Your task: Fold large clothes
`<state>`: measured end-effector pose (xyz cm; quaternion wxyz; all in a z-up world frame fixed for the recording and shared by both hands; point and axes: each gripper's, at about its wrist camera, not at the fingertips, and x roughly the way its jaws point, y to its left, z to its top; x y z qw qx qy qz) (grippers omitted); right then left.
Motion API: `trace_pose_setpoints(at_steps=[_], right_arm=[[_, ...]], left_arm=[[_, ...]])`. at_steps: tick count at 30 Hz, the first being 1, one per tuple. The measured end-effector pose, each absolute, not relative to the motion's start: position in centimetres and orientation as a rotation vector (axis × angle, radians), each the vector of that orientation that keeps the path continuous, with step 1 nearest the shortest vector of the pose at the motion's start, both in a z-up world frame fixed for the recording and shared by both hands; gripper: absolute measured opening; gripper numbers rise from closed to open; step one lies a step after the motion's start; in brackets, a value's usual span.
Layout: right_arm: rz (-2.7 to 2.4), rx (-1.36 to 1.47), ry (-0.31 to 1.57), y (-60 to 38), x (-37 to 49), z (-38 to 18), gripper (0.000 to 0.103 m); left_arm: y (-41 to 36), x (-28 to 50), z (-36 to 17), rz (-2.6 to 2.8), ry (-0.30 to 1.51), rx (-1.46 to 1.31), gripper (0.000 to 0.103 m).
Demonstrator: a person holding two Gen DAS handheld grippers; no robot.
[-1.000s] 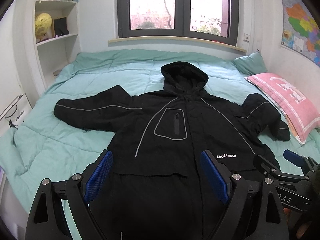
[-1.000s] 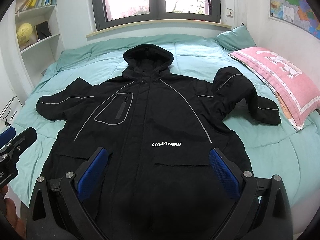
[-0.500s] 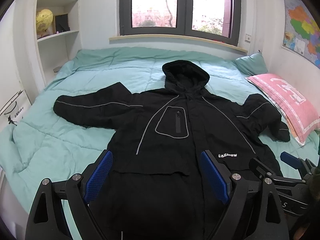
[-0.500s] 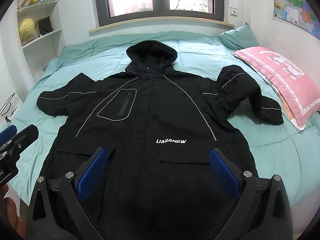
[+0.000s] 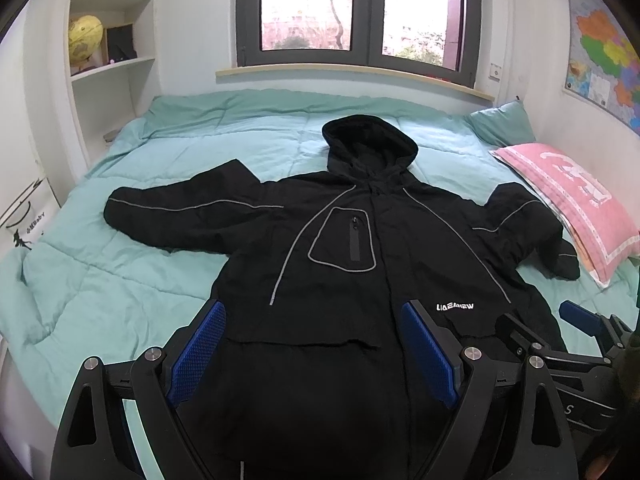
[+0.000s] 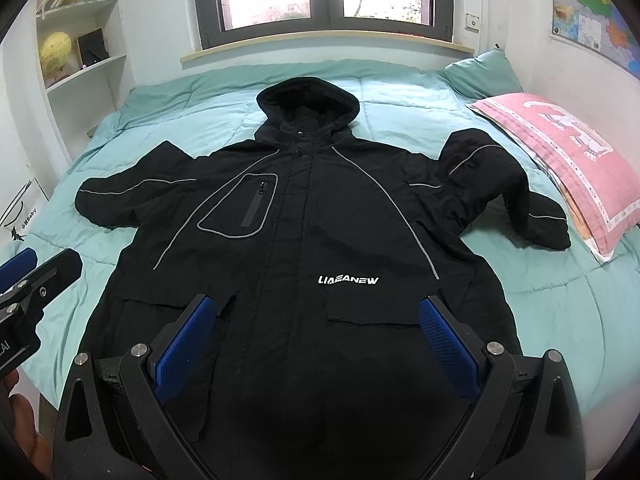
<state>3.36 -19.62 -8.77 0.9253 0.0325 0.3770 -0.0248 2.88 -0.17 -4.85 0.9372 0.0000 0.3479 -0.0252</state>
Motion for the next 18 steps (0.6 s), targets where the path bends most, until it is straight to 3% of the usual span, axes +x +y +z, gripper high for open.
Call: trace_pose_setpoints(at_steps=[11,18], right_arm=[[-0.106,0.108,0.744,-23.0,3.0,-8.2,0.102],[-0.22,0.18,0.687,-30.4,2.2,-7.4,0.102]], left_arm=[[-2.2,3.5,-5.2,-0.057,0.725,0.014,0.09],[-8.0,5.5,-5.6,-0.154,0.726,0.051,0.09]])
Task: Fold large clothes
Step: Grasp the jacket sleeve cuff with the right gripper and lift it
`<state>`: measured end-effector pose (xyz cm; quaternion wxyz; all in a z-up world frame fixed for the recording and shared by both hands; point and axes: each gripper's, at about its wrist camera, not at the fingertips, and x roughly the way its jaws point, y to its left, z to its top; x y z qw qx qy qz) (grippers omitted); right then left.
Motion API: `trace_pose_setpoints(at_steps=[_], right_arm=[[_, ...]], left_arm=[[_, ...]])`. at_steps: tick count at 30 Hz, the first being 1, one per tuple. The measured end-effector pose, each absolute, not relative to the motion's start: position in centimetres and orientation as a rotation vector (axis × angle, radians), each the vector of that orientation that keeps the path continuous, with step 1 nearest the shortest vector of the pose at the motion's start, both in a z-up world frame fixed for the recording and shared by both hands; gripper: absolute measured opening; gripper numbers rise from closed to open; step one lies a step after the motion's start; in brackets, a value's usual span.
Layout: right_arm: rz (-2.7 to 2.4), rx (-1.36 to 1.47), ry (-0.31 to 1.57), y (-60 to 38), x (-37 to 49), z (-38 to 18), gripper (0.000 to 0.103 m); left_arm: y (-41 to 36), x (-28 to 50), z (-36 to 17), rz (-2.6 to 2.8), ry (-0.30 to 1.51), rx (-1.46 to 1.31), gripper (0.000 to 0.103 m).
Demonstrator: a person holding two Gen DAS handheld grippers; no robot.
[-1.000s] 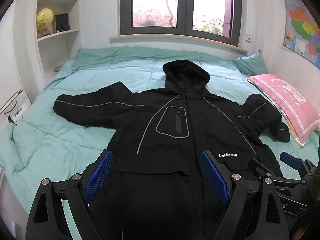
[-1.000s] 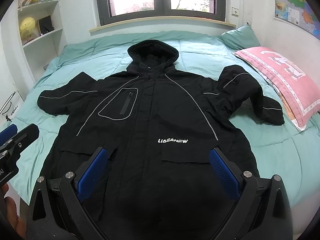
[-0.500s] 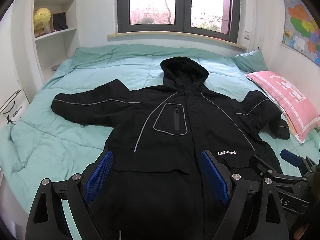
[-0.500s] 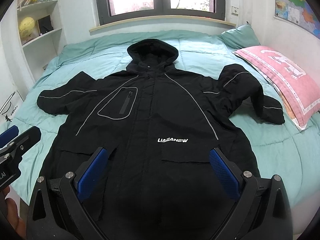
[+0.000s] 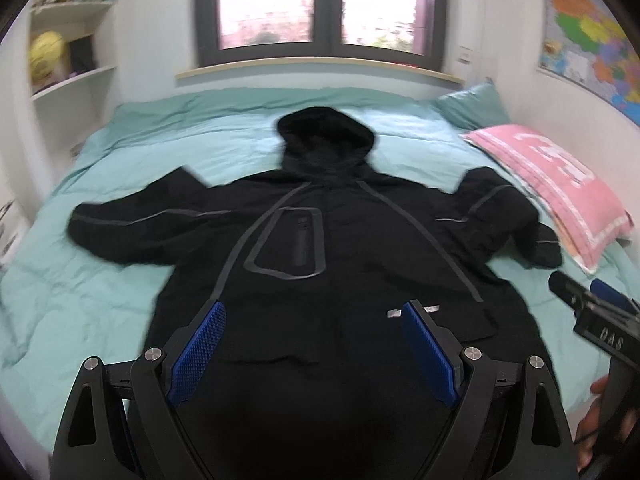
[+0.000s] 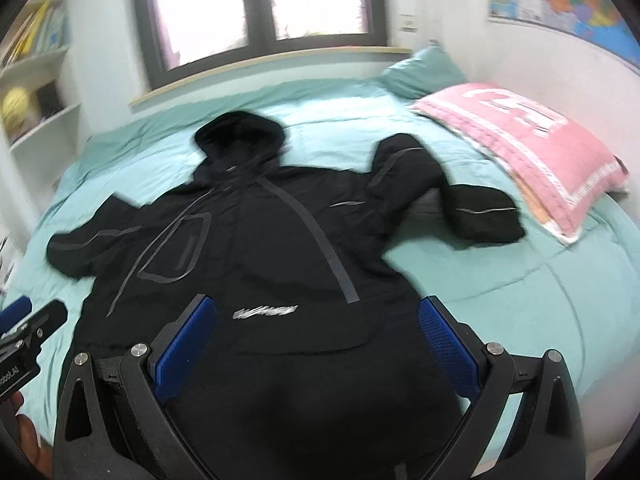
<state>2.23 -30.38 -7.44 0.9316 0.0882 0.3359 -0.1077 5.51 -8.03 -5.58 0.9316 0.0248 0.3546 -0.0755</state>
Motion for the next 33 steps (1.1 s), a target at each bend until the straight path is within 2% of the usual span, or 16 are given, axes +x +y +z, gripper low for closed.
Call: trace_pose_setpoints(at_steps=[6,12,17,19,20,27,31,32,33], right_arm=[[-0.387,0.218,0.645,-40.9,2.1,-7.7,0.102],[-0.437,0.352,0.648,-54.2,3.7,-9.3,0.102],[-0.417,0.542,0.722,-63.8,7.5,-13.1,0.091],[-0.408,0.607,0.762,-66.6,9.4,-15.2,0.082],[-0.406,0.648,0.783,-68.0,10.3,-16.4,0.081],[-0.398,0.811,0.847,-71.9,14.4,-22.9,0.081],[-0.41,0.817,0.837,-71.9,16.1,-23.7,0.083],[-0.412,0.788,0.842,-71.8,16.7,-23.7,0.083],[-0.408,0.759,0.839,-71.6,17.1,-23.6,0.077]], left_arm=[[-16.7,8.8,-6.1,-0.337,0.73,0.081,0.09],[-25.2,15.5,-8.1,-0.509,0.795,0.042,0.09],[-29.8,20.8,-10.4,-0.52,0.808,0.025,0.09],[-31.3,22.9,-11.8,-0.505,0.832,0.031,0.09],[-31.9,23.8,-12.5,-0.508,0.845,0.03,0.09],[-35.6,27.8,-16.6,-0.511,0.909,0.039,0.09],[-36.3,28.8,-18.7,-0.504,0.943,0.035,0.09],[-36.3,29.0,-18.9,-0.502,0.945,0.03,0.09],[-36.3,29.1,-19.1,-0.503,0.945,0.026,0.089]])
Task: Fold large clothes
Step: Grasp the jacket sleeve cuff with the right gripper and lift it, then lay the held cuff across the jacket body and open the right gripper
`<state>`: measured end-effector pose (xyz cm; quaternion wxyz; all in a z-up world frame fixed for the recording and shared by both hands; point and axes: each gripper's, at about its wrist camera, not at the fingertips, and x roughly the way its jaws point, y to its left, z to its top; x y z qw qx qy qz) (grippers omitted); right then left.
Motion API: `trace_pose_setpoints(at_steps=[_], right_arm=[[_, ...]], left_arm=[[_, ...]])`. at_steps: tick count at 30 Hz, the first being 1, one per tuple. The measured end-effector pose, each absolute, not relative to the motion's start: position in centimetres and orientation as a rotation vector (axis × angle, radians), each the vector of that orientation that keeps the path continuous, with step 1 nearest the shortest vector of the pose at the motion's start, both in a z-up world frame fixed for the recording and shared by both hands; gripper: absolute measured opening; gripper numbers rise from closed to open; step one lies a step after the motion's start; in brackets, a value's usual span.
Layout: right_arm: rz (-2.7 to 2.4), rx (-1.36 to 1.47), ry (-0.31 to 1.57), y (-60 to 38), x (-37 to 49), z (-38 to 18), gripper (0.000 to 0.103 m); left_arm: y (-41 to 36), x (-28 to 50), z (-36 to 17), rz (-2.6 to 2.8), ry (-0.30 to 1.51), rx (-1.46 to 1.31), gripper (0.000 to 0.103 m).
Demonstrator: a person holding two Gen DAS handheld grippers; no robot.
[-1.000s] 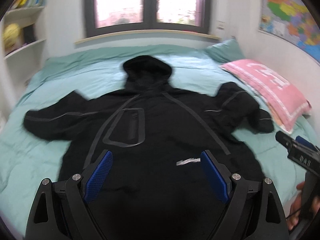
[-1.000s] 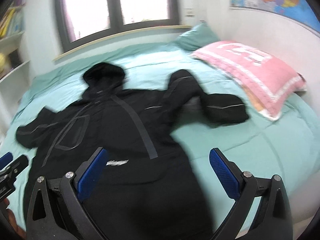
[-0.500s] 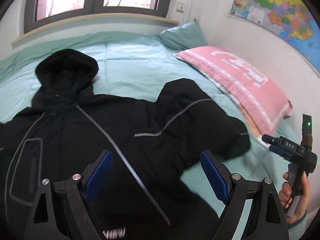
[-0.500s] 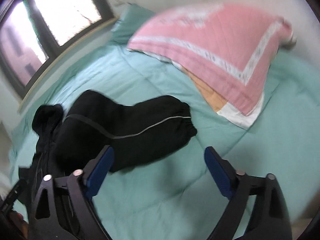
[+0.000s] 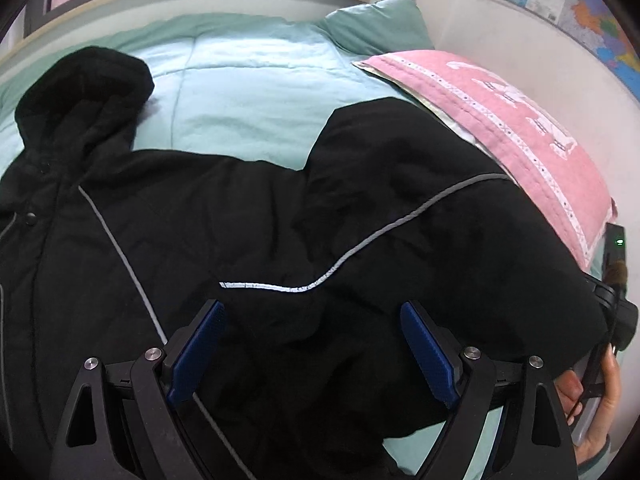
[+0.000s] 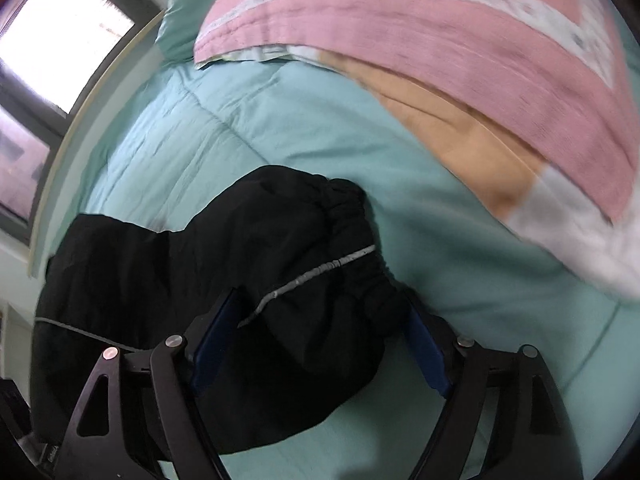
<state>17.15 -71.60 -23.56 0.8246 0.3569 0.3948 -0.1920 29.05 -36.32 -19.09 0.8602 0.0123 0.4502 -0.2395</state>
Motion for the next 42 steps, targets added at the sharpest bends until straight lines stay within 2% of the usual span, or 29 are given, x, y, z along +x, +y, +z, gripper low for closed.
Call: trace_pose_setpoints(at_steps=[1,3,4,9,13,17,21,25,33,36,42], right_arm=[[-0.403,0.739,0.83,-71.5,17.3,-23.3,0.063],[-0.369,0.672,0.787,-70.9,17.2,-22.1,0.049],[-0.356,0.646,0.759,-70.8,16.9,-21.3,0.046],[-0.517,0.444,0.62,-71.7,14.2,-15.3,0.044],[-0.65,0.365,0.546,-74.3,11.6,-12.1,0.044],[-0.627,0.432,0.618,-76.6,11.8,-14.4,0.043],[-0.621,0.418,0.717,-76.7,13.6,-17.3,0.043],[-0.502,0.442,0.671,-75.5,13.1,-15.1,0.043],[-0.233,0.216,0.65,-59.4,17.6,-6.7,0.043],[-0.126,0.149,0.657,-52.4,20.3,-5.5,0.043],[0.025,0.056,0.702,-39.0,25.4,-6.9,0.043]], left_arm=[[-36.4,29.1,-19.1,-0.505,0.943,0.025,0.089],[-36.4,29.2,-18.9,-0.509,0.937,0.034,0.089],[-36.5,29.2,-18.6,-0.513,0.93,0.039,0.089],[-38.5,29.0,-16.7,-0.612,0.901,0.067,0.089],[-41.3,29.5,-19.0,-0.69,0.968,0.098,0.089],[-43.3,31.1,-24.0,-0.653,1.114,0.183,0.089],[-42.5,30.1,-21.9,-0.682,1.076,0.181,0.089],[-39.8,28.7,-18.1,-0.682,0.984,0.157,0.089],[-29.5,26.3,-12.1,-0.587,0.852,0.055,0.089],[-24.4,26.2,-11.0,-0.532,0.835,0.013,0.089],[-13.6,25.4,-10.4,-0.391,0.808,-0.022,0.089]])
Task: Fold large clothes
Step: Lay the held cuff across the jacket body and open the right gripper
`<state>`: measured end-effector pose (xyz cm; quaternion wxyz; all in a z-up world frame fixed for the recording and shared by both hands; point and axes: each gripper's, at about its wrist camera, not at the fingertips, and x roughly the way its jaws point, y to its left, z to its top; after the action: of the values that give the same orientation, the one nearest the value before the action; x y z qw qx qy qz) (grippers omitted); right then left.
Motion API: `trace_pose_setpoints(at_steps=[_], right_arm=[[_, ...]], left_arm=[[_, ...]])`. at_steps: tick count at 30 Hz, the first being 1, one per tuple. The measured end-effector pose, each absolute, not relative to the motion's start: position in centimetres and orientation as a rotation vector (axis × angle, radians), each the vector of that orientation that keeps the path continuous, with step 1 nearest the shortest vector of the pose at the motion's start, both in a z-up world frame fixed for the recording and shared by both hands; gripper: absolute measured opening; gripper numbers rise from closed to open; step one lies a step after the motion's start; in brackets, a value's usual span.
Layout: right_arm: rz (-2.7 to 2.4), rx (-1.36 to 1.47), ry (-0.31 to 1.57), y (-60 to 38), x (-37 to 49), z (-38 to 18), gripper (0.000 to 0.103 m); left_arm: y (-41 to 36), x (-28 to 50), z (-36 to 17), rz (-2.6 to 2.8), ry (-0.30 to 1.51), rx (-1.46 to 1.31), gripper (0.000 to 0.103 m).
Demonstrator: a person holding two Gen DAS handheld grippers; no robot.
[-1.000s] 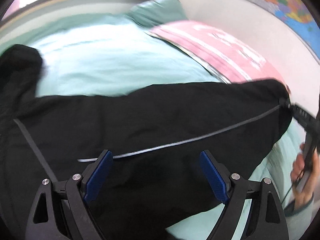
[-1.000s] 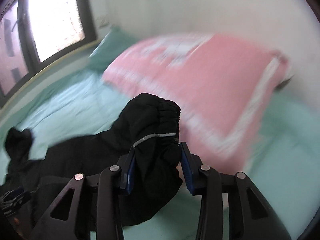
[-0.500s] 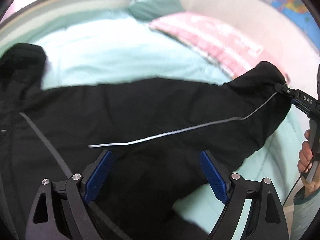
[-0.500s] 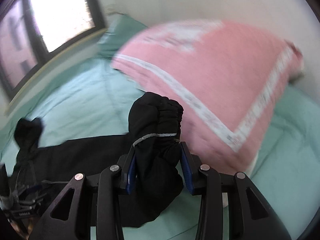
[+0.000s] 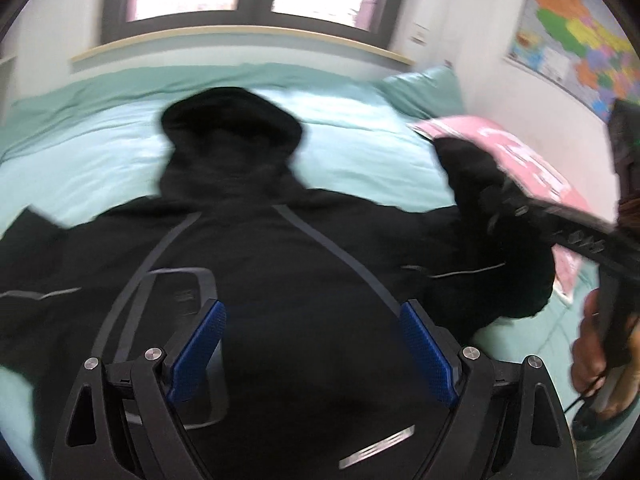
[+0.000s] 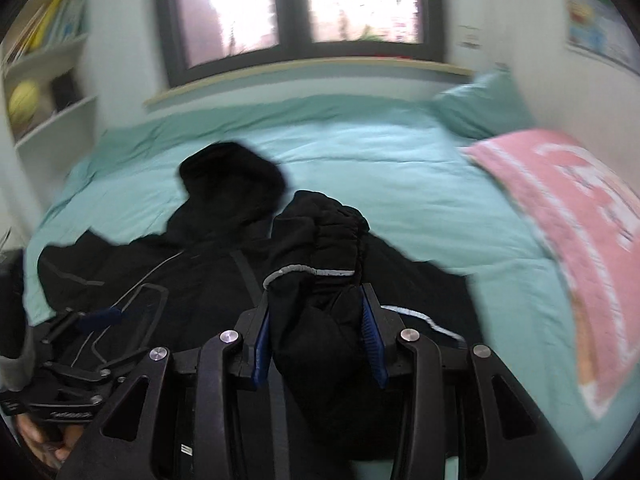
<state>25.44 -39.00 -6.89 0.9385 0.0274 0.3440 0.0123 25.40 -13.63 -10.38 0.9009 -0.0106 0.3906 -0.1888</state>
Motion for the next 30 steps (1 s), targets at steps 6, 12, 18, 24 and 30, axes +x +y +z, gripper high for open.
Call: trace_pose_setpoints(at_steps=[6,12,18,24,30], right_arm=[[0.156,0.053,0.792,-28.2,29.3,-13.2,0.043],[0.157,0.044,0.982,-22.1,32.9,-22.4,0.047],[0.202,0.048,0.984,-21.8,32.0,-21.6,0.053],[0.223,0.102,0.842,-26.2,27.0,-15.4,0.062],[0.233,0.18,0.821,-31.2,24.1,-13.6,0.064]], left_arm=[[-6.4,23.7,-14.2,-0.347,0.842,-0.084,0.089],[-2.8,24.0,-17.8,-0.33,0.914,-0.174,0.089],[-3.2,24.4,-16.9,-0.39,0.914,-0.154,0.089],[-6.5,27.1,-17.5,-0.65,1.018,-0.288,0.089],[-8.4,28.1,-17.3,-0.597,1.021,-0.267,0.089]])
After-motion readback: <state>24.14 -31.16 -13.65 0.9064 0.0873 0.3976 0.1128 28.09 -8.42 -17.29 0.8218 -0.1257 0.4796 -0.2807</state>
